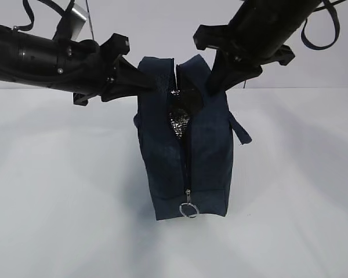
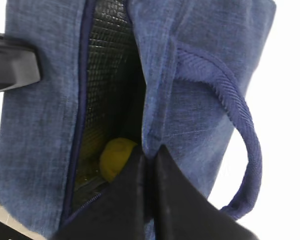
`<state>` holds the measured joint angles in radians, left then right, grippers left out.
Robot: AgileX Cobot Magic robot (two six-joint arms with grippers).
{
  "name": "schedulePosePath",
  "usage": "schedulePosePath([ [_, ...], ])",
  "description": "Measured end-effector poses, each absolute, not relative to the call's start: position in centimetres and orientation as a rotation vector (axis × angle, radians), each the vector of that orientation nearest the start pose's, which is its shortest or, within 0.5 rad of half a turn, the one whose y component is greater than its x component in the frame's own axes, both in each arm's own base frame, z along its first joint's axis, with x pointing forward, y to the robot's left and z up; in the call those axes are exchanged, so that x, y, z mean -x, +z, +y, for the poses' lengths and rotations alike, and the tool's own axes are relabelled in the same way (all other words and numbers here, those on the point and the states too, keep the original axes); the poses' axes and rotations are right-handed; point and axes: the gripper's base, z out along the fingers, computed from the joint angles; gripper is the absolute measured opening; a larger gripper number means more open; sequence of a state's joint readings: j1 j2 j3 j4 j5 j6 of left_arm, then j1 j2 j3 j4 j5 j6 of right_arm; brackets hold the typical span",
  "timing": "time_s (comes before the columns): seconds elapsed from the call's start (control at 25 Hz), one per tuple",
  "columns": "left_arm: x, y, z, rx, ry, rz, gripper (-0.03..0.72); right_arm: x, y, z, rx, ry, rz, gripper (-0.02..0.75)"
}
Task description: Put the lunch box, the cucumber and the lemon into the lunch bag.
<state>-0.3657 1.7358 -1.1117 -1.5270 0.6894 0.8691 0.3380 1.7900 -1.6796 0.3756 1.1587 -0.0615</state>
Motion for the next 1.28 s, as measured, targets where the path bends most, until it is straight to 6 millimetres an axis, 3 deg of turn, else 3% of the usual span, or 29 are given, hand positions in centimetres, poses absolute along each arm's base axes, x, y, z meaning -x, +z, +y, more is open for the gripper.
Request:
schedulePosePath([
  [0.36, -33.1, 24.5, -18.3, -0.084, -1.218, 2.282, 0.05, -36.7, 30.5, 16.2, 0.408, 0.596, 2.748, 0.021],
  [0.56, -33.4, 24.2, -18.2, -0.062, -1.193, 2.278, 0.139, -36.8, 30.6, 16.2, 0.398, 0.595, 2.73, 0.022],
  [0.72, -33.8, 23.4, -18.4, -0.045, -1.196, 2.297, 0.262, -36.9, 30.6, 16.2, 0.396, 0.595, 2.726, 0.049],
  [0.84, -33.9, 23.1, -18.4, -0.042, -1.195, 2.303, 0.377, -36.9, 30.6, 16.2, 0.398, 0.59, 2.726, 0.152],
  [1.0, -33.9, 23.1, -18.4, -0.043, -1.193, 2.302, 0.541, -36.8, 30.5, 16.0, 0.409, 0.572, 2.74, 0.417],
  [1.08, -33.9, 23.1, -18.4, -0.042, -1.194, 2.303, 0.579, -36.8, 30.5, 16.0, 0.414, 0.562, 2.746, 0.525],
  [1.16, -33.9, 23.1, -18.4, -0.044, -1.193, 2.302, 0.594, -36.7, 30.4, 15.9, 0.423, 0.549, 2.758, 0.582],
  [1.28, -33.7, 24.0, -18.0, -0.073, -1.175, 2.282, 0.6, -36.5, 31.1, 15.7, 0.447, 0.521, 2.764, 0.603],
])
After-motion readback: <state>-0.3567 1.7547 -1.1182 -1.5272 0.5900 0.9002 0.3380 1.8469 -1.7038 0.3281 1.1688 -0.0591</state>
